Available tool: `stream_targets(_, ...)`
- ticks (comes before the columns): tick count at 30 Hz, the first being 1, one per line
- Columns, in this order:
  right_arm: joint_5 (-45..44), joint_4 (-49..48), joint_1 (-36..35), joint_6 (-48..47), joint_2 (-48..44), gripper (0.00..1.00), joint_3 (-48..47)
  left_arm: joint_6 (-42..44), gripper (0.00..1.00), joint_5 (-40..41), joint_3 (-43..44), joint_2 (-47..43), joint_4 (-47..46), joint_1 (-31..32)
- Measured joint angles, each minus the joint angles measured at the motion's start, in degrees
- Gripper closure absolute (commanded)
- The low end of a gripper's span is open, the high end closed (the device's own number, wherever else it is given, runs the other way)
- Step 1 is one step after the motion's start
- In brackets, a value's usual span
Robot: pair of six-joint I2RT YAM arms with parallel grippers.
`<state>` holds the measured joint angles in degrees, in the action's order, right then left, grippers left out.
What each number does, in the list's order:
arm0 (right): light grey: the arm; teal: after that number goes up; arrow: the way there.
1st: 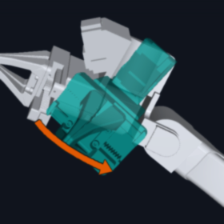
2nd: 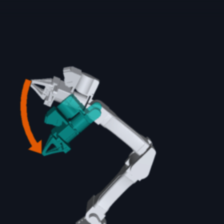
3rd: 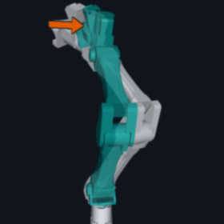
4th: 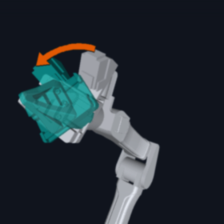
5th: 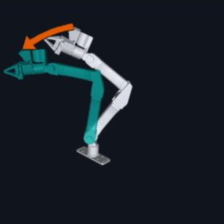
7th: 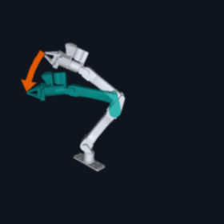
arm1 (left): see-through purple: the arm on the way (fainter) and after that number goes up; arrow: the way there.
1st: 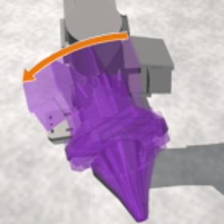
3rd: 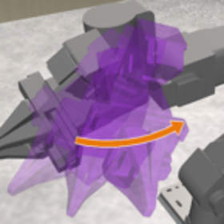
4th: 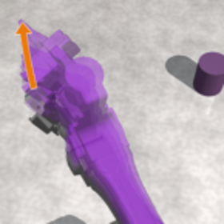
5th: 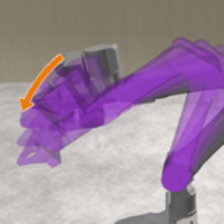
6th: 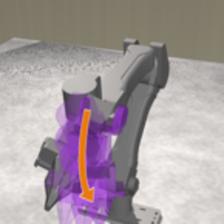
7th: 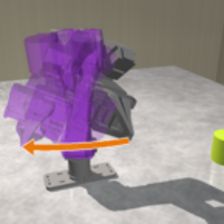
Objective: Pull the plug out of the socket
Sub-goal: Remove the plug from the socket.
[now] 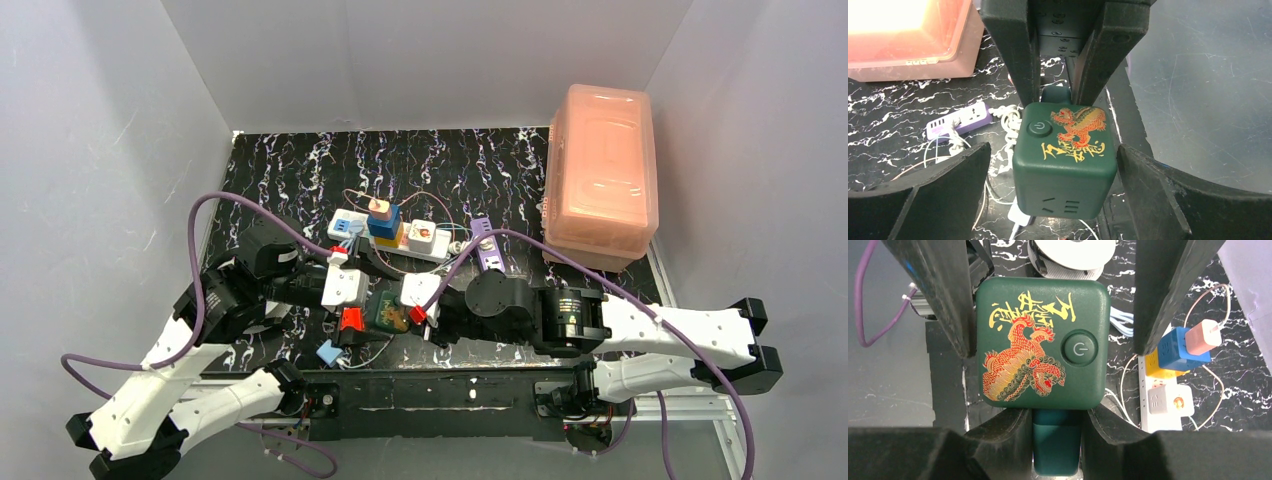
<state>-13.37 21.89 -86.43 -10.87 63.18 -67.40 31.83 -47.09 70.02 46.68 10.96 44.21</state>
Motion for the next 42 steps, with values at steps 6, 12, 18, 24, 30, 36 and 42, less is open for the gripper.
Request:
stream_targets(6,0.07,-3.19,0.00,-1.05,0.74,0.99,-0.44,0.79,0.02,-1.25,-1.62,-0.81,-0.50,0.00)
stream_targets(12,0.87,-4.83,-0.09,-1.31,1.49,0.99,-0.46,2.05,0.23,-1.44,-1.99,-0.98,-0.61,0.00)
stream_targets(18,1.25,-6.40,-0.15,-1.05,3.23,0.99,-0.66,2.54,0.62,-2.49,-2.03,-0.87,-0.24,0.07)
stream_targets(24,0.61,-9.44,-0.13,0.28,1.99,0.99,1.79,3.72,1.00,-3.02,-2.03,-0.98,-0.02,0.07)
stream_targets(30,-0.20,-13.11,-0.24,1.70,-1.27,0.99,5.88,4.74,1.00,-3.54,-2.03,-0.39,-0.59,0.24)
stream_targets(36,-0.46,-12.94,-0.28,2.56,-2.73,0.99,7.23,6.56,1.00,-4.59,-2.01,0.81,-0.44,0.57)
stream_targets(42,-0.28,-10.97,-0.28,2.95,-2.93,0.99,7.13,9.88,1.00,-4.85,-1.33,2.14,2.14,0.63)
